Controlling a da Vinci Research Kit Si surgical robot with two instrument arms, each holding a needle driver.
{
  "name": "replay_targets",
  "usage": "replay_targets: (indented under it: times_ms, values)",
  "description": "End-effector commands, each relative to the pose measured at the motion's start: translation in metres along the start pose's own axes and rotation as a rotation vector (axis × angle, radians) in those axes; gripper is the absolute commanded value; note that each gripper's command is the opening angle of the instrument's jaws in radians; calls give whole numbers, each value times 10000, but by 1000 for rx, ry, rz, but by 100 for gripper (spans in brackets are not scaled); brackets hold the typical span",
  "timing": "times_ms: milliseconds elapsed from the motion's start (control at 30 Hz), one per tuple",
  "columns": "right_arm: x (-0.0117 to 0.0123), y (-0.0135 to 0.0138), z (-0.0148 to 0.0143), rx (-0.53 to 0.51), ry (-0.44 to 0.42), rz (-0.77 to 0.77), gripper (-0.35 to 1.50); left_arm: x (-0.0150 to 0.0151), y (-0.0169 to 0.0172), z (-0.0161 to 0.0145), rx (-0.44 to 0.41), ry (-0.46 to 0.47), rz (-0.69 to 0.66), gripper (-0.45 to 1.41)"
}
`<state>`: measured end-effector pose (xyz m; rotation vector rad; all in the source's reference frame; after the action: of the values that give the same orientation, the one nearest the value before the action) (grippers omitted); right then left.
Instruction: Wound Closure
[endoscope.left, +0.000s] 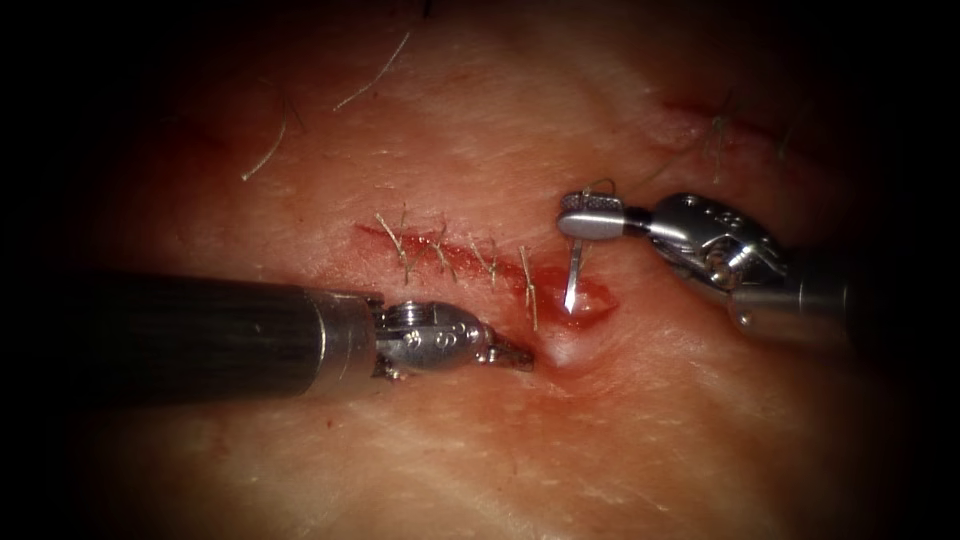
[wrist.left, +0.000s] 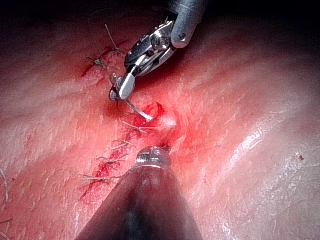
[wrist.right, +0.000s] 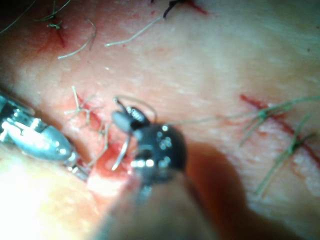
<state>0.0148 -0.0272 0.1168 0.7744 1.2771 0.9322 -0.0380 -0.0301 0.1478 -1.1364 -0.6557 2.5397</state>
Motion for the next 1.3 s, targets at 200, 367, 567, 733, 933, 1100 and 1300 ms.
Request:
replay_targets:
  times_ms: [200,367,567,733,933,1100,1300]
  values:
    - [-3,4,5,18,5,111,-35,-1,0,10,-1,0,-2,-45]
    - [-7,4,7,38,11,160,-35,-1,0,10,-1,0,-2,-45]
    - [-15,3,12,90,6,254,-35,0,0,11,0,-3,-3,-45]
    - [-18,1,14,103,-2,320,-35,1,1,12,0,-6,-9,-45]
    - [-22,-5,15,123,-19,376,-35,1,2,12,3,-6,-10,-45]
    - [-35,-17,18,167,-34,371,-35,1,3,12,3,-6,-4,-45]
    - [-37,-24,18,181,-37,376,96,3,7,11,2,-5,19,-45]
